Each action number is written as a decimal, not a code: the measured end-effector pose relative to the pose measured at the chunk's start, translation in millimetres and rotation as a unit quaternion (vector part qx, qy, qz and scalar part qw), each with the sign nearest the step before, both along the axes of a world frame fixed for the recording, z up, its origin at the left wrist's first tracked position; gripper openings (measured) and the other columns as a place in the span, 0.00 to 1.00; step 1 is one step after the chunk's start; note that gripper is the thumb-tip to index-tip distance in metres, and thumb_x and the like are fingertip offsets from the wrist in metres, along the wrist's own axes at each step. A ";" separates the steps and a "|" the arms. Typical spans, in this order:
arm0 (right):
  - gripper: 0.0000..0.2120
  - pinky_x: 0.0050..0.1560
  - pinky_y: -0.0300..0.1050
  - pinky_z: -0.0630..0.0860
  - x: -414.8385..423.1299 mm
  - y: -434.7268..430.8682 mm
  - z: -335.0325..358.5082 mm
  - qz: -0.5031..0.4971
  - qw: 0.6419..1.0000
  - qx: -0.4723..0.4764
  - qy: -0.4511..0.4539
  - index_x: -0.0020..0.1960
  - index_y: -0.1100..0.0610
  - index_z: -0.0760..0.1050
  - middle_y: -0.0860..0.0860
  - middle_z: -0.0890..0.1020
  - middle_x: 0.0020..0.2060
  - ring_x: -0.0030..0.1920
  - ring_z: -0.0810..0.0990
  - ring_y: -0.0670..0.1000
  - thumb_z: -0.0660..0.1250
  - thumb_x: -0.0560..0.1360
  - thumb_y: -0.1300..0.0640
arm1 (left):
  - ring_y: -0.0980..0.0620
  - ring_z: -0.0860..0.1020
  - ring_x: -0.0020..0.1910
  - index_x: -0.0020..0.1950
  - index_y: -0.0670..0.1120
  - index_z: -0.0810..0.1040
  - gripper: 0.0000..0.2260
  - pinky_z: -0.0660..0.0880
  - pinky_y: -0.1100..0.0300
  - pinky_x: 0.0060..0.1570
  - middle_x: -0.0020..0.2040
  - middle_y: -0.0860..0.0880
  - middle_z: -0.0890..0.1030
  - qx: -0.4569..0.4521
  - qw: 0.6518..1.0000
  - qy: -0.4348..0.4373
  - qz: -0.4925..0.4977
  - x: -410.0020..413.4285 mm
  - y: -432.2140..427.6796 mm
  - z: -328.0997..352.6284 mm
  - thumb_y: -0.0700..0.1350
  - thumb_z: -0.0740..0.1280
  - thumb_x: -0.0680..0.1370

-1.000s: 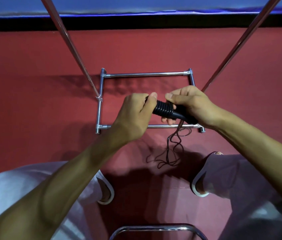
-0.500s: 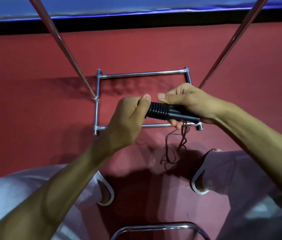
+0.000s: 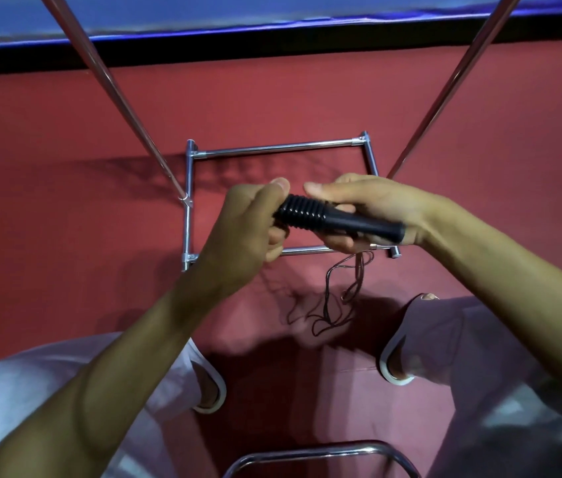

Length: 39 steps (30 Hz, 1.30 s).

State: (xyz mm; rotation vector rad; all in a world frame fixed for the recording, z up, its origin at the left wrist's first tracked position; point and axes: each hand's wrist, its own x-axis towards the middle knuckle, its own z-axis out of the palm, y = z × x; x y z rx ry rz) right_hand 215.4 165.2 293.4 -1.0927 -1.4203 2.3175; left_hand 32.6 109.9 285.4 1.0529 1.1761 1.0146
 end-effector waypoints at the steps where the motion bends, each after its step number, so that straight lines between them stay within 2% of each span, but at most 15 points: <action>1: 0.19 0.21 0.36 0.61 -0.2 2.0 -2.0 0.008 0.999 -0.030 0.017 0.42 0.61 0.69 0.54 0.69 0.25 0.22 0.65 0.48 0.63 0.77 0.44 | 0.57 0.54 0.20 0.30 0.49 0.63 0.23 0.54 0.68 0.23 0.22 0.54 0.57 -0.038 0.998 -0.047 0.006 1.7 0.6 1.8 0.42 0.55 0.86; 9: 0.18 0.22 0.33 0.48 -17.9 2.2 -26.5 -0.156 0.973 -0.158 0.055 0.39 0.57 0.70 0.47 0.64 0.28 0.23 0.58 0.41 0.56 0.85 0.51 | 0.58 0.55 0.18 0.33 0.51 0.58 0.17 0.51 0.65 0.15 0.21 0.55 0.56 -0.329 0.882 -0.322 0.104 -10.6 18.3 -7.5 0.43 0.52 0.82; 12: 0.09 0.23 0.38 0.60 -21.7 -4.5 -39.6 -0.226 0.964 0.126 -0.054 0.41 0.57 0.74 0.50 0.72 0.29 0.24 0.64 0.45 0.71 0.78 0.58 | 0.57 0.57 0.16 0.32 0.49 0.59 0.14 0.52 0.65 0.15 0.21 0.53 0.57 -0.386 0.828 -0.382 0.138 -17.4 20.6 -12.5 0.37 0.53 0.77; 15: 0.05 0.36 0.48 0.76 -17.7 -12.8 -57.2 -0.219 0.818 0.498 -0.186 0.44 0.54 0.79 0.46 0.81 0.35 0.34 0.78 0.49 0.75 0.74 0.58 | 0.56 0.58 0.16 0.33 0.48 0.59 0.10 0.52 0.64 0.16 0.21 0.52 0.58 -0.389 0.808 -0.417 0.149 -23.4 22.3 -6.6 0.35 0.53 0.71; 17: 0.04 0.38 0.48 0.78 -12.7 -14.5 -57.4 -0.170 0.712 0.628 -0.262 0.48 0.53 0.83 0.46 0.84 0.36 0.36 0.82 0.50 0.71 0.78 0.53 | 0.55 0.58 0.16 0.34 0.48 0.60 0.09 0.52 0.65 0.17 0.22 0.52 0.58 -0.387 0.800 -0.428 0.162 -29.3 26.3 -2.7 0.34 0.52 0.70; 18: 0.08 0.37 0.47 0.78 -10.6 -13.3 -57.6 -0.144 0.705 0.638 -0.275 0.47 0.53 0.83 0.46 0.84 0.34 0.33 0.83 0.50 0.69 0.79 0.51 | 0.55 0.59 0.16 0.35 0.48 0.61 0.10 0.51 0.66 0.17 0.22 0.52 0.58 -0.394 0.795 -0.428 0.170 -32.3 28.8 -2.5 0.34 0.51 0.71; 19: 0.11 0.34 0.45 0.78 -11.0 -13.1 -55.5 -0.130 0.758 0.586 -0.256 0.46 0.56 0.83 0.47 0.84 0.32 0.29 0.82 0.49 0.67 0.81 0.51 | 0.55 0.58 0.16 0.35 0.48 0.61 0.12 0.51 0.65 0.16 0.23 0.52 0.58 -0.404 0.789 -0.429 0.176 -35.1 31.0 -3.5 0.35 0.50 0.75; 21: 0.15 0.26 0.37 0.72 -19.8 -11.5 -43.5 -0.164 0.944 0.263 -0.116 0.44 0.62 0.81 0.49 0.83 0.30 0.23 0.78 0.46 0.64 0.84 0.54 | 0.55 0.58 0.16 0.34 0.47 0.61 0.17 0.51 0.64 0.15 0.23 0.52 0.57 -0.419 0.774 -0.437 0.185 -39.5 34.0 -6.9 0.38 0.47 0.82; 24: 0.14 0.23 0.34 0.65 -24.4 -10.8 -32.5 -0.192 0.975 -0.114 0.010 0.44 0.58 0.75 0.47 0.72 0.26 0.22 0.68 0.44 0.59 0.85 0.54 | 0.55 0.58 0.16 0.33 0.47 0.62 0.19 0.51 0.64 0.15 0.23 0.52 0.57 -0.425 0.765 -0.441 0.198 -37.1 34.5 -6.0 0.40 0.47 0.84; 26: 0.15 0.23 0.36 0.62 -24.6 -9.9 -34.5 -0.171 0.983 -0.071 -0.005 0.43 0.57 0.72 0.48 0.66 0.23 0.21 0.63 0.46 0.57 0.86 0.53 | 0.55 0.58 0.16 0.34 0.47 0.62 0.18 0.51 0.64 0.15 0.24 0.52 0.57 -0.419 0.765 -0.439 0.214 -36.0 35.2 -3.0 0.40 0.46 0.83; 30: 0.13 0.24 0.39 0.63 -23.4 -13.5 -43.0 -0.146 0.953 0.229 -0.131 0.44 0.61 0.75 0.49 0.71 0.22 0.22 0.64 0.48 0.66 0.83 0.54 | 0.55 0.56 0.17 0.35 0.47 0.62 0.18 0.52 0.64 0.15 0.24 0.52 0.57 -0.408 0.753 -0.439 0.273 -42.5 40.1 -5.6 0.40 0.45 0.84; 33: 0.09 0.36 0.48 0.77 -13.8 -15.0 -53.7 -0.088 0.790 0.522 -0.309 0.46 0.54 0.76 0.49 0.81 0.30 0.32 0.79 0.55 0.68 0.78 0.49 | 0.56 0.56 0.18 0.35 0.46 0.63 0.19 0.52 0.65 0.14 0.24 0.52 0.57 -0.411 0.748 -0.433 0.290 -42.9 41.1 -9.7 0.41 0.46 0.85; 35: 0.14 0.40 0.53 0.79 -13.8 -18.4 -54.3 -0.066 0.721 0.581 -0.372 0.46 0.52 0.77 0.50 0.84 0.33 0.38 0.83 0.60 0.60 0.79 0.43 | 0.56 0.55 0.18 0.35 0.47 0.62 0.19 0.52 0.65 0.14 0.24 0.52 0.57 -0.405 0.750 -0.425 0.306 -41.5 41.9 -12.4 0.42 0.47 0.85; 36: 0.16 0.39 0.52 0.79 -16.1 -20.4 -52.4 -0.063 0.741 0.561 -0.365 0.45 0.53 0.79 0.50 0.84 0.33 0.37 0.83 0.59 0.59 0.80 0.43 | 0.56 0.55 0.18 0.34 0.47 0.61 0.19 0.52 0.65 0.14 0.23 0.52 0.57 -0.397 0.756 -0.417 0.311 -40.0 42.1 -14.2 0.43 0.47 0.85; 39: 0.17 0.29 0.43 0.73 -26.3 -22.1 -36.8 -0.105 0.955 0.229 -0.159 0.43 0.61 0.80 0.52 0.84 0.29 0.26 0.79 0.50 0.62 0.84 0.53 | 0.57 0.55 0.17 0.33 0.47 0.60 0.20 0.52 0.66 0.16 0.21 0.53 0.58 -0.343 0.815 -0.338 0.322 -29.0 41.2 -23.8 0.46 0.50 0.85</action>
